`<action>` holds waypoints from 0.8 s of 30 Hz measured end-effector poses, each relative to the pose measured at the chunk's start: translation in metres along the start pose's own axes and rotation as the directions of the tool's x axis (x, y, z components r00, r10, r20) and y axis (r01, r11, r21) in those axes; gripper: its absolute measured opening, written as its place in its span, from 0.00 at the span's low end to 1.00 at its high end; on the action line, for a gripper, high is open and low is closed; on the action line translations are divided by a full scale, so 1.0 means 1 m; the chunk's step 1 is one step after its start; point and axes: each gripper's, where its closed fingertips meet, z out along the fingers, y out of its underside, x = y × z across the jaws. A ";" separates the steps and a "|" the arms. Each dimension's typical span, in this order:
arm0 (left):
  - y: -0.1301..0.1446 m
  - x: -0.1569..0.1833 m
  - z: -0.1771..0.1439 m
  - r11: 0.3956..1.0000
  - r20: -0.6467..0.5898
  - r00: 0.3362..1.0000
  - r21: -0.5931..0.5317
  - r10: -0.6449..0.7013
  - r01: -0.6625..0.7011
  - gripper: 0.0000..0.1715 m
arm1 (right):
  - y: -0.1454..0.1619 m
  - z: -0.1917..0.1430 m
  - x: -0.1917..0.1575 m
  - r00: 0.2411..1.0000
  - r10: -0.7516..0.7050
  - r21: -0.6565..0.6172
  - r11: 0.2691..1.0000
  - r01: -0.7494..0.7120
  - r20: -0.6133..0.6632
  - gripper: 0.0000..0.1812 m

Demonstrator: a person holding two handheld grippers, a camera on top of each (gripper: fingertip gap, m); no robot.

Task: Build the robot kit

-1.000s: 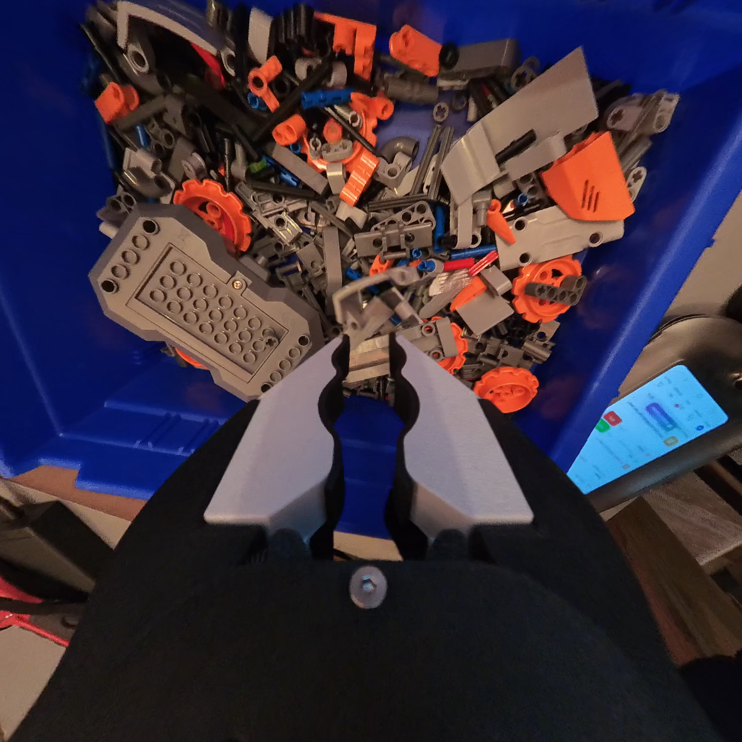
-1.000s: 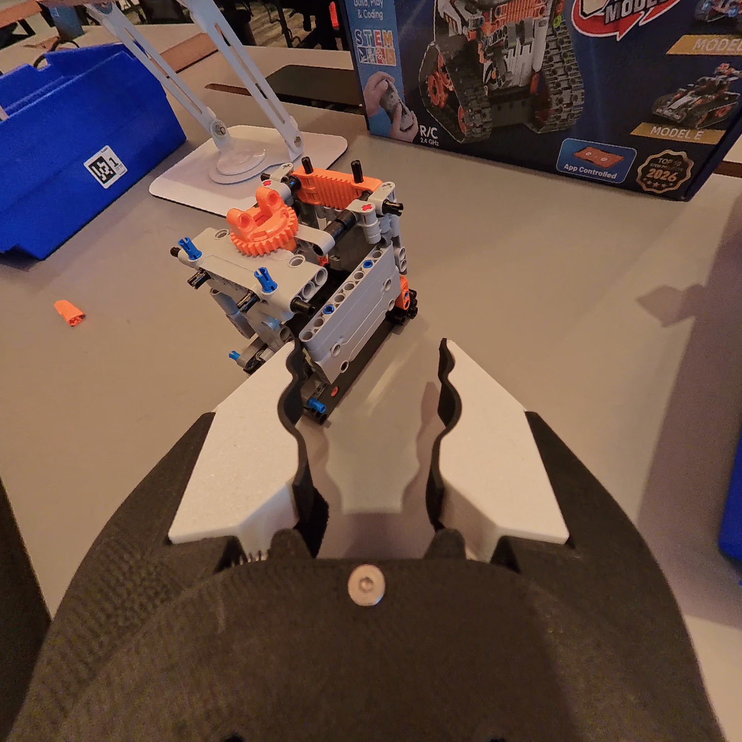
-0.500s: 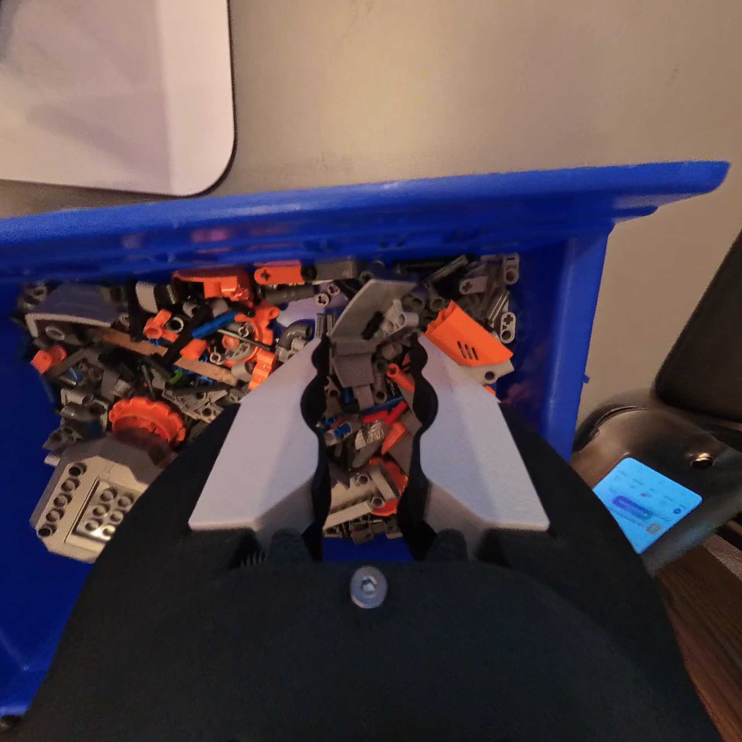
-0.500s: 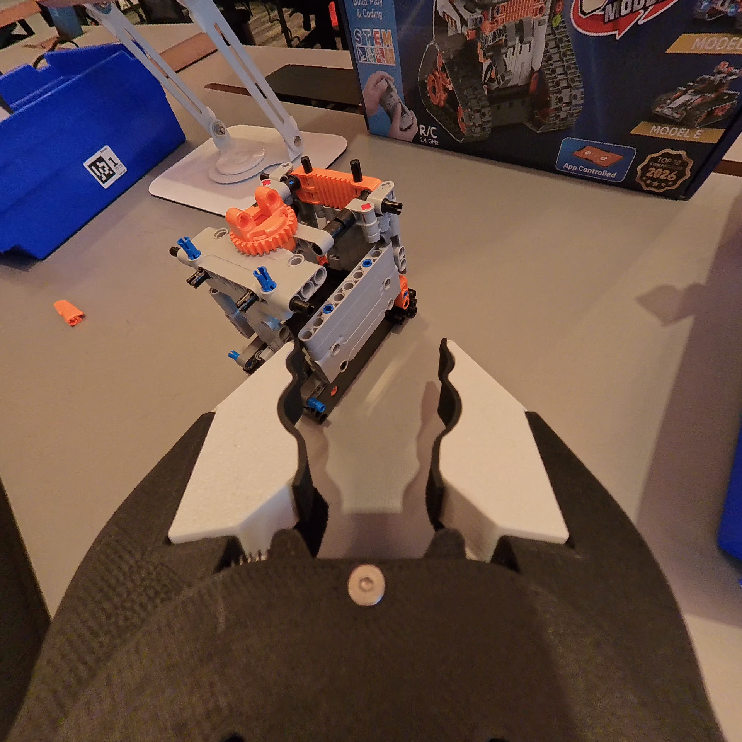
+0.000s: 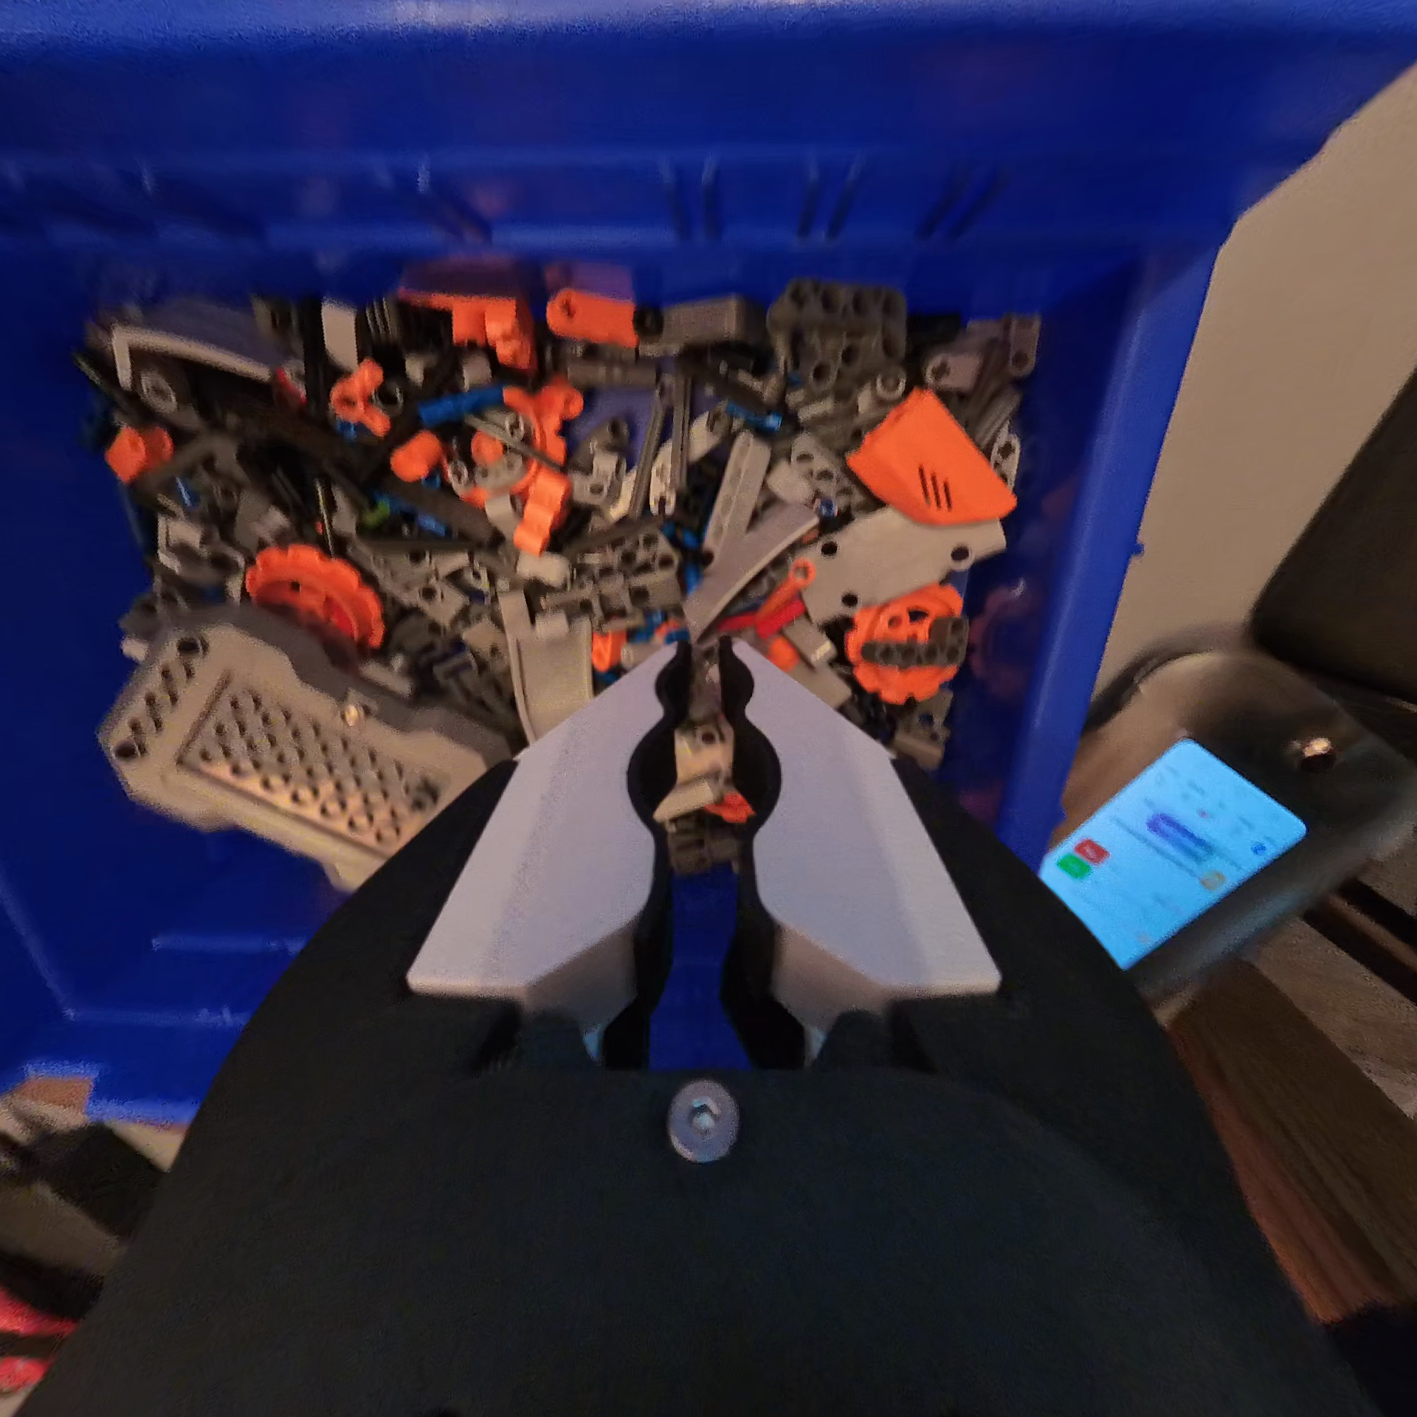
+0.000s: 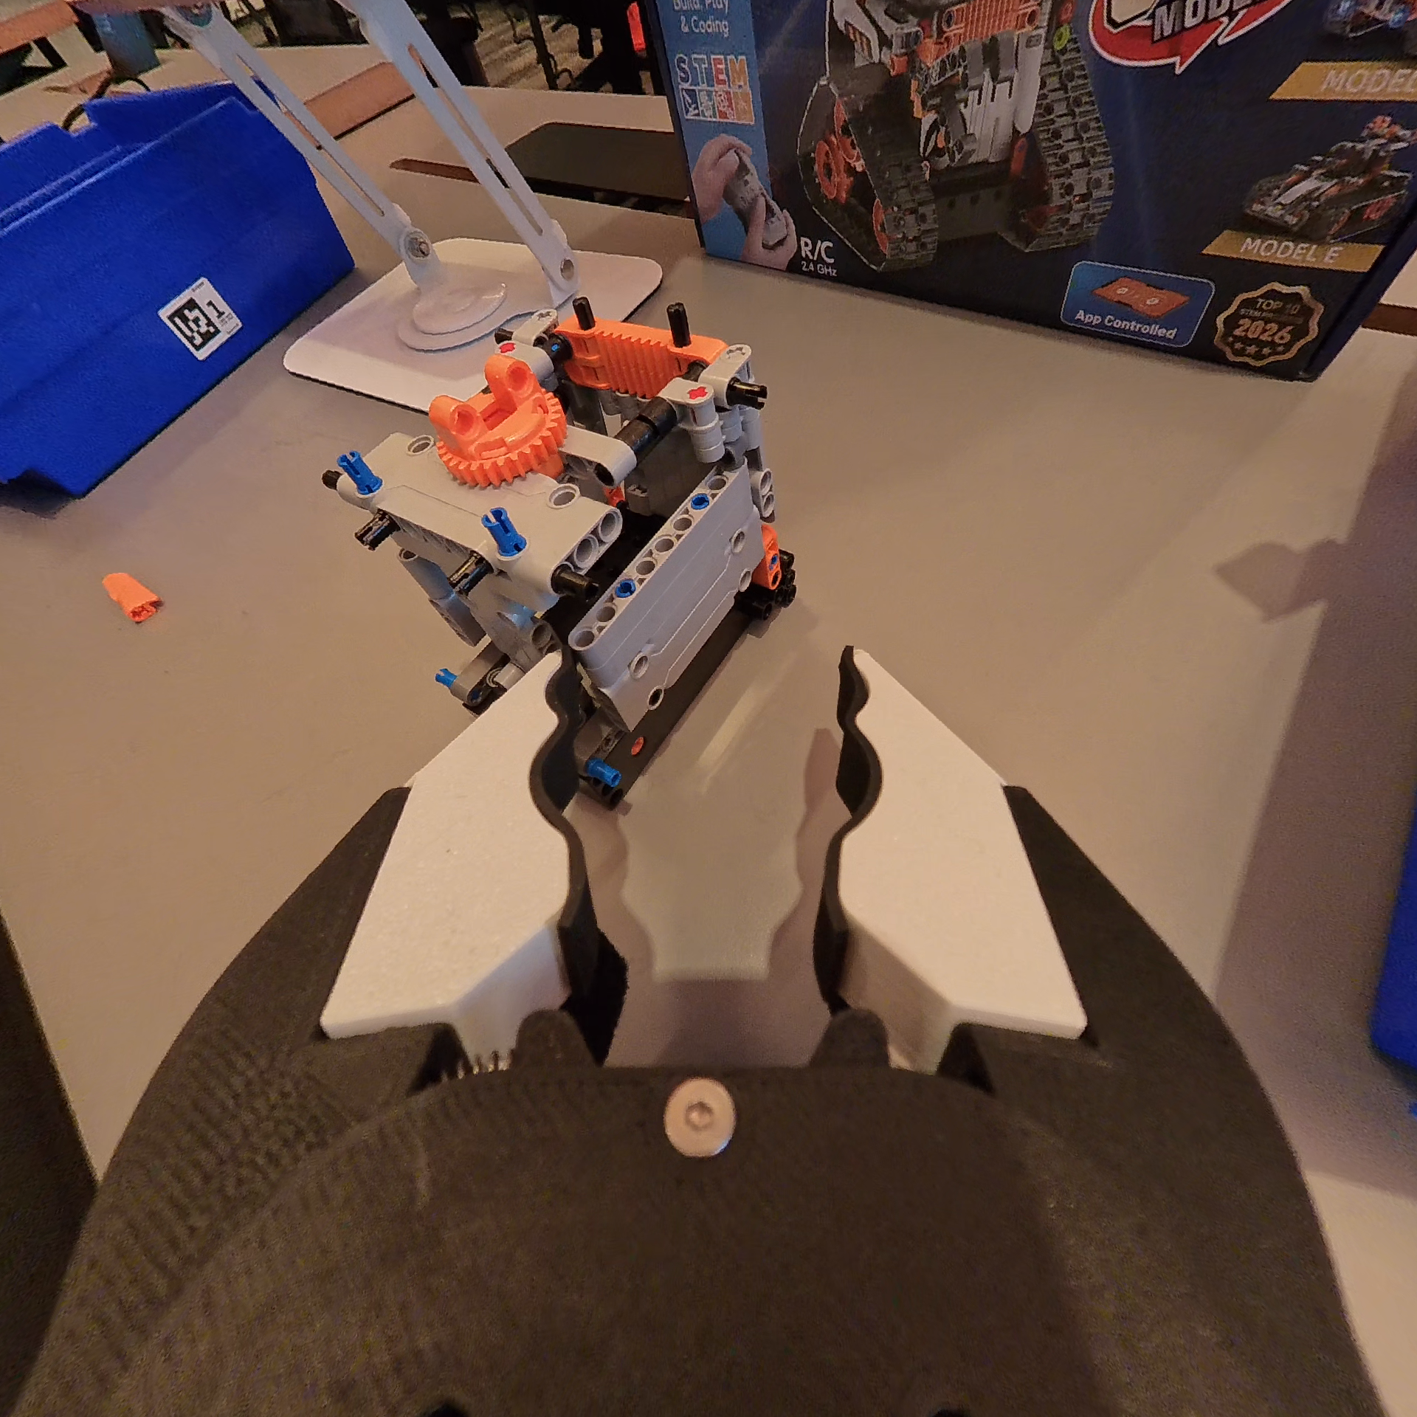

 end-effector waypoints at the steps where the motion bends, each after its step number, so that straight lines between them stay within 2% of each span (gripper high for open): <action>1: 0.009 0.003 -0.004 0.999 -0.021 1.000 -0.032 -0.021 0.020 0.03 | 0.000 0.000 0.000 1.000 0.000 0.000 1.000 0.000 0.000 0.37; 5: 0.039 0.004 -0.009 0.988 -0.041 0.996 -0.132 -0.081 0.075 0.06 | 0.000 0.000 0.001 1.000 0.002 -0.001 1.000 -0.002 -0.002 0.37; 7: 0.042 -0.001 -0.009 0.989 -0.018 0.996 -0.126 -0.084 0.081 0.09 | 0.000 0.000 0.001 1.000 0.002 -0.001 1.000 -0.002 -0.003 0.37; 10: 0.032 -0.003 -0.011 0.994 -0.006 0.997 -0.081 -0.076 0.075 0.14 | 0.000 0.000 0.001 1.000 0.003 0.000 1.000 -0.003 -0.004 0.37; 15: -0.001 -0.009 -0.008 1.000 0.039 0.999 0.005 -0.024 0.024 0.18 | 0.000 0.000 0.001 1.000 -0.001 0.001 1.000 0.001 -0.007 0.36; 24: -0.031 -0.030 0.005 0.999 0.080 0.996 0.049 -0.026 0.022 0.22 | -0.001 -0.001 0.001 1.000 -0.007 0.007 1.000 0.007 -0.008 0.35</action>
